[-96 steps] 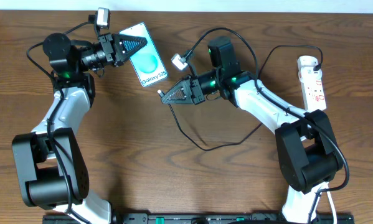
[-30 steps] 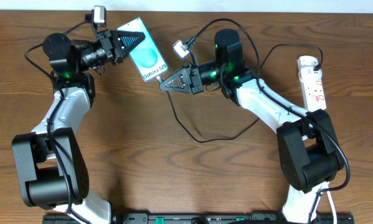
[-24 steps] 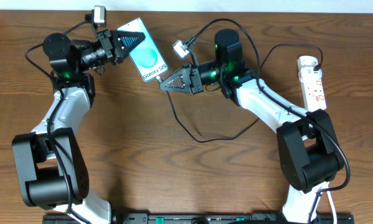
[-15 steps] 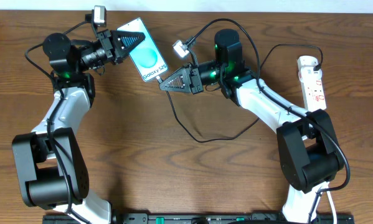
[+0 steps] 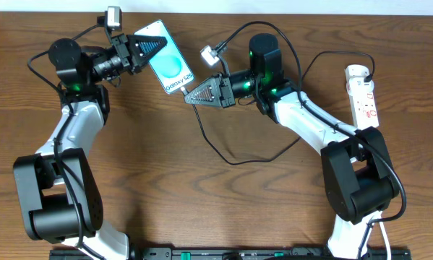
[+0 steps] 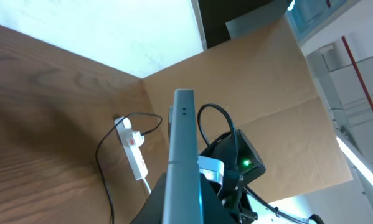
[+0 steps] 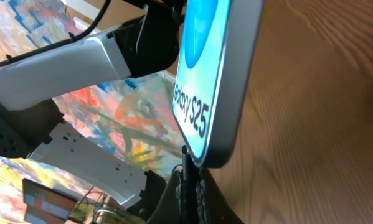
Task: Plug charger to phone and switch on socket
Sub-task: 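Align and push the plug into the phone's bottom port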
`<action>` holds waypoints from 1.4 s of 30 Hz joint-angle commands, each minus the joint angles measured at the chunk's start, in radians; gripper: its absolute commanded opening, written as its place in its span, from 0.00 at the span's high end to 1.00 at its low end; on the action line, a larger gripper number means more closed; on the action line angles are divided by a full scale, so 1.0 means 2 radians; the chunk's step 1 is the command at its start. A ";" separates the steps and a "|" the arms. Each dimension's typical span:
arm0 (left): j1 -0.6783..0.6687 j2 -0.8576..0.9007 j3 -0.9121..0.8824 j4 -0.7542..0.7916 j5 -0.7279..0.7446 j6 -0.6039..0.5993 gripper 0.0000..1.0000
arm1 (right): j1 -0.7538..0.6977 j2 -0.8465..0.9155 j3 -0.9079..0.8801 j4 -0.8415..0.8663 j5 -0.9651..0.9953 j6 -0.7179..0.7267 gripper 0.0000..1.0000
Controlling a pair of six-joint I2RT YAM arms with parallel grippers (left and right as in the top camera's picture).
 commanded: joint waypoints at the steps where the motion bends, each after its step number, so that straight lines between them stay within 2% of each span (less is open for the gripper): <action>1: 0.001 0.001 0.011 0.006 0.015 -0.004 0.93 | -0.004 -0.001 0.006 0.015 0.025 0.021 0.99; 29: 0.001 0.001 0.011 0.006 0.017 -0.002 0.93 | -0.003 -0.001 0.006 0.045 0.060 0.069 0.99; 42: 0.001 0.001 0.011 0.006 0.052 0.019 0.93 | -0.002 -0.001 0.006 0.066 0.039 0.086 0.99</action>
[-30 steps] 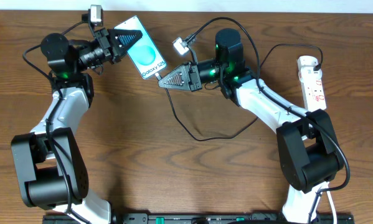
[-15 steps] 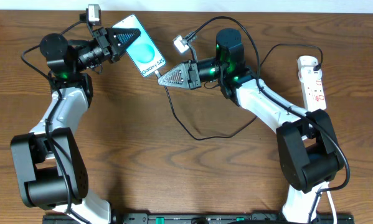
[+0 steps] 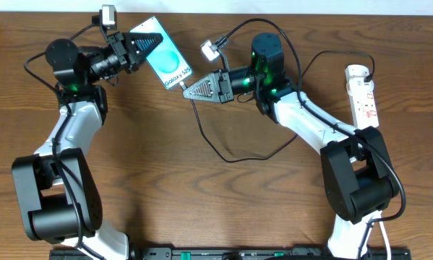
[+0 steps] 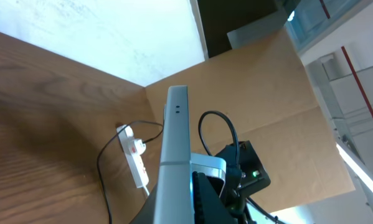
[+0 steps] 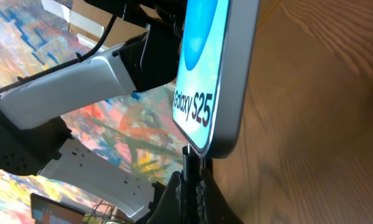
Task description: Plug charger to phone and switch on socket
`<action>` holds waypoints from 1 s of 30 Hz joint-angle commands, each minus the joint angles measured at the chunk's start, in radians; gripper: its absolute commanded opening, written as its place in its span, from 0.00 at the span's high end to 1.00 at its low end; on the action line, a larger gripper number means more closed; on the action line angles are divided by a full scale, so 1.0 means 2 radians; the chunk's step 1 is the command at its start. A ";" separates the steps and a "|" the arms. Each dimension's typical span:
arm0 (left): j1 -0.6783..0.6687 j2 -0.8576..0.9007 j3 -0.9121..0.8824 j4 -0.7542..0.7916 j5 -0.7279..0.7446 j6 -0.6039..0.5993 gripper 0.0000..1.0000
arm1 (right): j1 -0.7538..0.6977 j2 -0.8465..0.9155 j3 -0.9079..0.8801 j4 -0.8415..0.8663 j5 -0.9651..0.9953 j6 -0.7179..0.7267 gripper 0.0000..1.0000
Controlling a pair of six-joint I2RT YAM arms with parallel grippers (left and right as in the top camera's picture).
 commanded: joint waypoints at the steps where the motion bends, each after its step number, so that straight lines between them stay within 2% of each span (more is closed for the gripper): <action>1: -0.005 0.001 0.011 0.004 0.063 0.024 0.93 | -0.002 -0.003 0.007 0.009 0.028 0.006 0.99; 30: -0.005 0.001 0.011 0.017 0.086 0.023 0.93 | 0.008 -0.003 0.007 0.009 0.040 0.026 0.99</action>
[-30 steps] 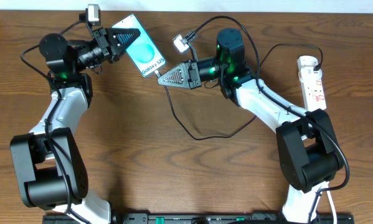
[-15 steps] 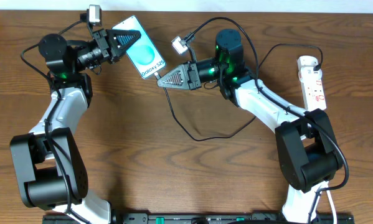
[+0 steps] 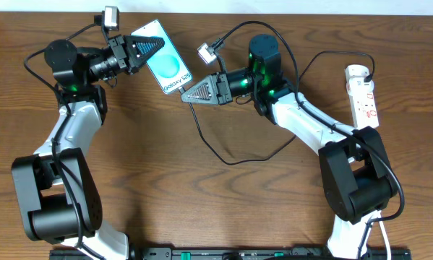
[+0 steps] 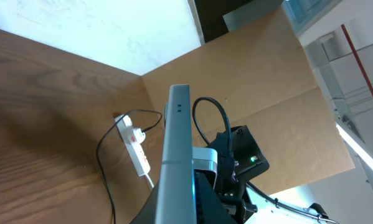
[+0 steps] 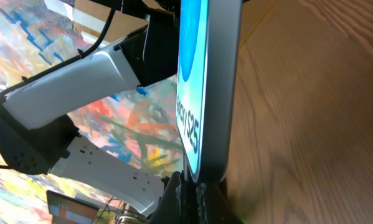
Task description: Plug charger to phone and switch on socket
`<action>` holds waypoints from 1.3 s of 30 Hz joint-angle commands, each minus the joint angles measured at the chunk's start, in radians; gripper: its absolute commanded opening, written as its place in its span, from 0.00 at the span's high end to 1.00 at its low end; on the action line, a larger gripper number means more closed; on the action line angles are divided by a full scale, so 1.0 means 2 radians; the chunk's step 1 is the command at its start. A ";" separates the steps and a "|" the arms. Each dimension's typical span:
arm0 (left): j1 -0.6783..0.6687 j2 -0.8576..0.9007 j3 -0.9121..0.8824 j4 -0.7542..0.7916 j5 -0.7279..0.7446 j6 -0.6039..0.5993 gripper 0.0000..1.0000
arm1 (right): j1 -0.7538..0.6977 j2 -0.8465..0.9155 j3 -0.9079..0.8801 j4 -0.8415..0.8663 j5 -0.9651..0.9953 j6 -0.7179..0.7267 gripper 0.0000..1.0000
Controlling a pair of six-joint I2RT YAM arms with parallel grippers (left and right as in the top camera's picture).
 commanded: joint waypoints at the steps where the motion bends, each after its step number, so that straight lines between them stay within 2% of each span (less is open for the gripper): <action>1: -0.006 0.001 0.011 0.004 0.054 0.014 0.93 | 0.002 -0.004 0.007 0.009 0.049 0.002 0.99; 10: -0.006 0.001 0.011 0.004 0.056 0.014 0.93 | 0.002 -0.004 0.007 0.011 0.050 0.002 0.99; 12: -0.006 0.001 0.011 0.004 0.056 0.014 0.93 | 0.002 -0.004 0.007 0.011 0.050 0.002 0.95; 19: -0.006 0.001 0.011 0.004 0.056 0.014 0.93 | 0.002 -0.004 0.007 0.013 0.050 0.002 0.65; 23: -0.006 0.001 0.011 0.004 0.056 0.014 0.93 | 0.002 -0.004 0.007 0.015 0.047 0.001 0.54; 25: -0.006 0.001 0.011 0.004 0.056 0.014 0.93 | 0.002 -0.004 0.007 0.020 0.044 0.002 0.39; 28: -0.006 0.001 0.011 0.004 0.056 0.014 0.93 | 0.002 -0.004 0.007 0.024 0.042 0.002 0.07; 29: -0.006 0.001 0.011 0.004 0.056 0.014 0.93 | 0.002 -0.004 0.007 0.024 0.041 0.000 0.01; 39: -0.006 0.001 0.011 0.004 0.056 0.014 0.92 | -0.007 -0.004 0.007 0.023 0.029 -0.015 0.01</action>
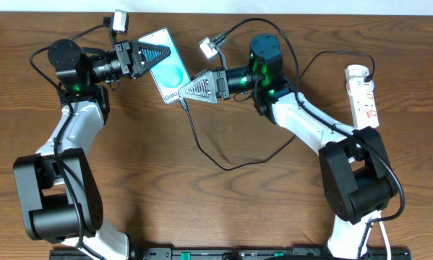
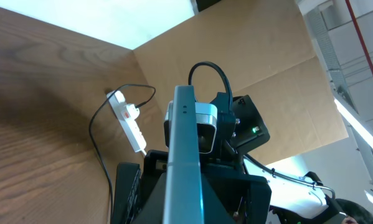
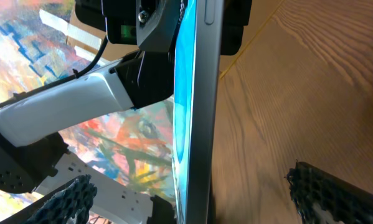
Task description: Plug charger to phone and switch on socket
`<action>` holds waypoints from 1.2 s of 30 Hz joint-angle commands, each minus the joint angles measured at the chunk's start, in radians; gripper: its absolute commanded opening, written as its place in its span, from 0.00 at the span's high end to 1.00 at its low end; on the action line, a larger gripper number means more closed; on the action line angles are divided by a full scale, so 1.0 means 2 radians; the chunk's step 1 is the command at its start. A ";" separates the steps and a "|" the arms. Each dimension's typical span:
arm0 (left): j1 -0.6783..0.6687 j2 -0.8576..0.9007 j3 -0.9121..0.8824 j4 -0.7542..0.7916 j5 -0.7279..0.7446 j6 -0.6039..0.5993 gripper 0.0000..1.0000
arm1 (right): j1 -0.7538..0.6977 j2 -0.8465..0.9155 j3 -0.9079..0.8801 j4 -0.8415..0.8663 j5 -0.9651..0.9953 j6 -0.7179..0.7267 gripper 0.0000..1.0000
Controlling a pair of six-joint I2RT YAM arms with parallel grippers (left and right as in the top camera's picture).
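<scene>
My left gripper (image 1: pixel 165 55) is shut on the phone (image 1: pixel 167 68), which is lifted off the table with its blue screen up; in the left wrist view the phone (image 2: pixel 185 143) shows edge-on. My right gripper (image 1: pixel 183 93) is open at the phone's lower end, its fingers (image 3: pixel 335 193) spread wide either side of the phone's edge (image 3: pixel 202 112). The black charger cable (image 1: pixel 202 144) runs from the phone's bottom end (image 1: pixel 181 102), where its plug seems seated, across the table to the white power strip (image 1: pixel 363 92). The strip's switch state cannot be read.
The wooden table (image 1: pixel 202 209) carries the cable's loop in the middle. The power strip (image 2: pixel 127 119) lies at the far right edge. Both arm bases stand at the near left and near right.
My right gripper, then shut on the plug under the phone's bottom edge, is now open with its fingers astride the phone. The cable now hangs from the phone's end. The phone has shifted slightly.
My left gripper held the phone raised throughout. My right gripper, shut on the cable's plug, stood just below the phone's bottom edge, then closer and better lined up with it. Now the right gripper is open and the cable leaves from the phone.
</scene>
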 commanded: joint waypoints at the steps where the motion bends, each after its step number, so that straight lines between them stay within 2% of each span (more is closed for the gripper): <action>1: 0.001 0.001 0.011 0.004 0.006 0.003 0.93 | -0.010 -0.004 0.007 0.000 -0.009 -0.016 0.01; 9: 0.017 0.001 0.011 -0.041 -0.010 0.005 0.93 | -0.047 -0.004 0.007 0.000 -0.030 -0.015 0.01; 15: 0.029 0.001 0.011 -0.122 -0.048 0.030 0.93 | -0.066 -0.004 0.007 0.000 -0.047 -0.015 0.01; 17: 0.031 0.001 0.011 -0.182 -0.069 0.065 0.93 | -0.068 -0.004 0.007 0.000 -0.049 -0.016 0.01; 22: 0.030 0.001 0.011 -0.359 -0.111 0.202 0.93 | -0.069 -0.004 0.007 0.000 -0.057 -0.021 0.01; 25: 0.030 0.001 0.011 -0.431 -0.129 0.269 0.93 | -0.069 -0.004 0.007 0.000 -0.058 -0.021 0.01; 32: 0.030 0.001 0.011 -0.577 -0.222 0.366 0.93 | -0.069 -0.004 0.007 -0.006 -0.075 -0.033 0.01; 36: 0.030 0.001 0.011 -0.638 -0.269 0.402 0.93 | -0.069 -0.004 0.007 -0.019 -0.077 -0.048 0.01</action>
